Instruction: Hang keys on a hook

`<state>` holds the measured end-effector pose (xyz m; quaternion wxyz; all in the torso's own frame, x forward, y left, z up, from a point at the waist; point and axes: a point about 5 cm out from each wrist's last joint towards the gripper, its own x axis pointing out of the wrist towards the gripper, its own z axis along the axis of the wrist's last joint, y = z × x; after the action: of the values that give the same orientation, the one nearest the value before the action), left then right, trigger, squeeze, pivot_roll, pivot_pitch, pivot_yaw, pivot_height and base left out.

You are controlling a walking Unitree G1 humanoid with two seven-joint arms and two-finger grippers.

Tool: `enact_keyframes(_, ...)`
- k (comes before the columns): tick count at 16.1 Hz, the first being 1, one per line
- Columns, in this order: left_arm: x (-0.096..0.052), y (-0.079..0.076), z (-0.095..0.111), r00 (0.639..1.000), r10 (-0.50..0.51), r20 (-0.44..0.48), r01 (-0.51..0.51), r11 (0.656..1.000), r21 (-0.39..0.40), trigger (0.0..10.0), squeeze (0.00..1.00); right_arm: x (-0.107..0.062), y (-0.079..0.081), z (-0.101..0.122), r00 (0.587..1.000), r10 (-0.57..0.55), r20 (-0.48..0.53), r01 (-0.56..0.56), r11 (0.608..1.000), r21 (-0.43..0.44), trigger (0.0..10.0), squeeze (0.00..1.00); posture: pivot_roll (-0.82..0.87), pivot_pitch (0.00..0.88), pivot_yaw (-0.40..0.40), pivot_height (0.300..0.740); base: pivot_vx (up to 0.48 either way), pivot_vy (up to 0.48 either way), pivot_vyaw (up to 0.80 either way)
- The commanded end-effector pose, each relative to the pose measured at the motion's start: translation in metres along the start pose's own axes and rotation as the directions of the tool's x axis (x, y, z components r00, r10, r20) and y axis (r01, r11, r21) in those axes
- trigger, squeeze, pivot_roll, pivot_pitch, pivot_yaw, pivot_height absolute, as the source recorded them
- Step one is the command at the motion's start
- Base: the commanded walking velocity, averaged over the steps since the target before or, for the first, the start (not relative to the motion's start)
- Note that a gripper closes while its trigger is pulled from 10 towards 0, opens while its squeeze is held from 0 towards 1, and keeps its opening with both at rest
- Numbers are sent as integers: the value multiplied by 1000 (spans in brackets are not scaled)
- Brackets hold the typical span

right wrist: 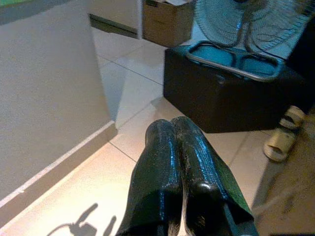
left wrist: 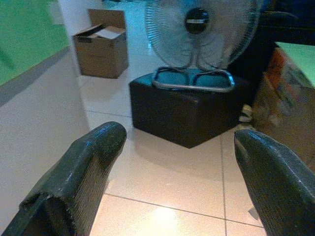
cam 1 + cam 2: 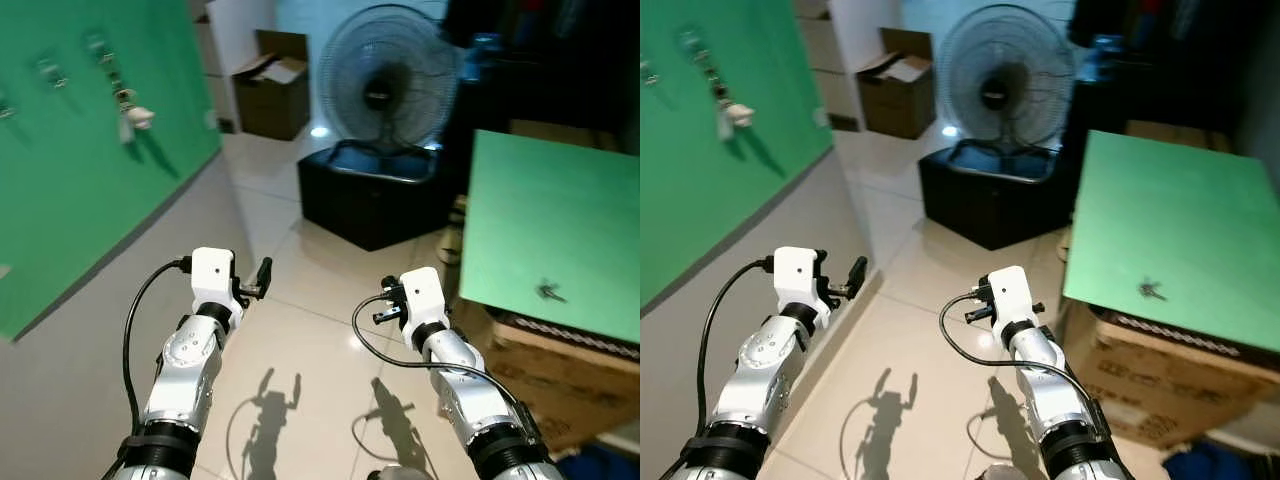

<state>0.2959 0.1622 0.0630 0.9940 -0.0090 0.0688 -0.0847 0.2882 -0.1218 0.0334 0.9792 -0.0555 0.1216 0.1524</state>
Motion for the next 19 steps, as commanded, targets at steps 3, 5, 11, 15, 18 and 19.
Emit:
enact_keyframes(3, -2, -2, 0, 1000, -16, 5, 16, 999, 29, 10000, 0, 0, 1, 1, 1000, -3, 0, 3, 1000, 11, 10000, 0, -169, 0, 68, 740, 0, 0, -558)
enact_keyframes(5, -2, -3, -1, 1000, -18, 3, 18, 999, 34, 10000, 0, 0, 1, 1, 1000, -4, 1, 4, 1000, 12, 10000, 0, -169, 0, 68, 740, 0, 0, -563)
enact_keyframes(11, -1, -4, 0, 1000, -28, 6, 28, 999, 44, 10000, 0, 1, -6, -2, 999, -41, -31, 41, 999, 5, 10000, 0, -171, 0, 76, 714, 0, 0, -351)
enact_keyframes(15, 1, -4, 0, 999, -37, 4, 36, 998, 54, 10000, 0, 0, -11, -1, 997, -71, -21, 70, 997, -24, 0, 0, -177, 0, 82, 676, 0, 0, 0)
enact_keyframes(18, 2, -5, 0, 999, -43, 2, 43, 997, 58, 10000, 0, 0, -9, -2, 998, -61, -21, 60, 998, -29, 0, 0, -181, 0, 82, 648, 0, 0, 0)
enact_keyframes(19, 2, -5, 0, 999, -45, 3, 45, 997, 58, 10000, 0, 0, -8, -2, 998, -58, -21, 57, 998, -38, 0, 0, -181, 0, 82, 644, 0, 0, 0)
